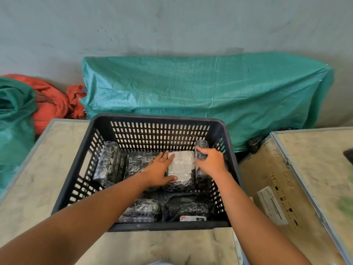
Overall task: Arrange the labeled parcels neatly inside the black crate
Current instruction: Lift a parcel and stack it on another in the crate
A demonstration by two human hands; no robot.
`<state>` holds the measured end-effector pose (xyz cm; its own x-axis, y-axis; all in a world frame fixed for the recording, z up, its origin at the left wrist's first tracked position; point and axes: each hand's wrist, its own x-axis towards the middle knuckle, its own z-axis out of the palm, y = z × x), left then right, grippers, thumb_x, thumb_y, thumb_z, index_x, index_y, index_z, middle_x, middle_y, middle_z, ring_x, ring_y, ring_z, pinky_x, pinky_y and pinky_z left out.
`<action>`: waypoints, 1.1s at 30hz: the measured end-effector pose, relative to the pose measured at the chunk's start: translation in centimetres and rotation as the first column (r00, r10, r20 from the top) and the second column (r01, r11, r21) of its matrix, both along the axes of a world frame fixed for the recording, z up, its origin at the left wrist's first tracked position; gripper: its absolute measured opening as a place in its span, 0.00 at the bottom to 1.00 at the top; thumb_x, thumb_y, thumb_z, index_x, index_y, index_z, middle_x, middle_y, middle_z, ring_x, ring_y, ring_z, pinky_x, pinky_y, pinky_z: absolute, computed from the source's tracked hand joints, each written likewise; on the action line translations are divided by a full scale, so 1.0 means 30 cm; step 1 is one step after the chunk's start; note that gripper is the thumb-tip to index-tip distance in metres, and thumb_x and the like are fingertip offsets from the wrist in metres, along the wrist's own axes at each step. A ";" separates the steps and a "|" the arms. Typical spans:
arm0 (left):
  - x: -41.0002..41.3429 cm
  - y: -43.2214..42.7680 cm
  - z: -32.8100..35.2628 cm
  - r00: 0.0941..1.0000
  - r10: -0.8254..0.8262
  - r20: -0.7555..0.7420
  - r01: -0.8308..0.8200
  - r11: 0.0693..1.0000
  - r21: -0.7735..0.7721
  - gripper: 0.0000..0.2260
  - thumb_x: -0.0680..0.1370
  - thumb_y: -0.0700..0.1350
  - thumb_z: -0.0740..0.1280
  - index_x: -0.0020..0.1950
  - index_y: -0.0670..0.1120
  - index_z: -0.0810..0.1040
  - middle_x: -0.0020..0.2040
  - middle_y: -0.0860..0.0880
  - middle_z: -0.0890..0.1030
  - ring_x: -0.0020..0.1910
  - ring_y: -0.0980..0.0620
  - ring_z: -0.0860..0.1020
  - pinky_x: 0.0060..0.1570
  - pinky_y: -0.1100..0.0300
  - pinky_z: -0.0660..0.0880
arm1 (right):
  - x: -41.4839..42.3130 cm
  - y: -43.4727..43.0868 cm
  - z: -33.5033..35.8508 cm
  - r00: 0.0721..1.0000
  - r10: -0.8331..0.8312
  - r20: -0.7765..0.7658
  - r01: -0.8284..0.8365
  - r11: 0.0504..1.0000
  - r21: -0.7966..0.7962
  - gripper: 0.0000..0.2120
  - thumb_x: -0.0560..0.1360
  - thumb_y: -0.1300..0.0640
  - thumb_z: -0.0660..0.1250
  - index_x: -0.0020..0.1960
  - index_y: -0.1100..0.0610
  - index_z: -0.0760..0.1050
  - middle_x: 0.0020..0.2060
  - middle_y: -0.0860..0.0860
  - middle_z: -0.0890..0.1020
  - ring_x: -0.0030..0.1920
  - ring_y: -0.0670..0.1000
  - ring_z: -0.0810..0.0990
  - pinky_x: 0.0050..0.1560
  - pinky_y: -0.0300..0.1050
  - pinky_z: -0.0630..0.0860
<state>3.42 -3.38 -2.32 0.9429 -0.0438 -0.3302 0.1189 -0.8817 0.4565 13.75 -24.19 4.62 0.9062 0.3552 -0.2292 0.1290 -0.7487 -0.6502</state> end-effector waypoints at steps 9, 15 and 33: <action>0.011 -0.187 0.183 0.957 0.065 0.284 0.051 0.923 -0.382 0.57 0.67 0.67 0.77 0.83 0.54 0.43 0.83 0.50 0.54 0.81 0.53 0.53 0.78 0.54 0.54 | 0.028 -0.015 0.177 0.978 -0.207 -0.028 0.202 0.902 0.380 0.27 0.68 0.47 0.78 0.66 0.41 0.80 0.40 0.31 0.81 0.32 0.33 0.79 0.42 0.34 0.80; -0.019 -0.188 0.236 0.801 0.210 0.561 0.019 0.927 -0.375 0.49 0.76 0.48 0.74 0.83 0.57 0.40 0.75 0.43 0.69 0.66 0.52 0.74 0.63 0.55 0.77 | 0.021 0.014 0.242 0.912 -0.176 -0.371 0.366 0.756 0.542 0.22 0.74 0.53 0.77 0.67 0.49 0.80 0.63 0.53 0.82 0.50 0.55 0.88 0.43 0.54 0.86; 0.009 0.014 0.228 0.908 0.400 0.122 -0.161 0.604 -0.780 0.24 0.85 0.42 0.58 0.70 0.72 0.67 0.68 0.74 0.70 0.68 0.75 0.67 0.70 0.67 0.64 | -0.005 -0.045 0.058 0.923 0.234 -0.305 -0.096 0.909 0.406 0.47 0.66 0.63 0.83 0.78 0.43 0.65 0.77 0.47 0.68 0.72 0.46 0.67 0.53 0.31 0.75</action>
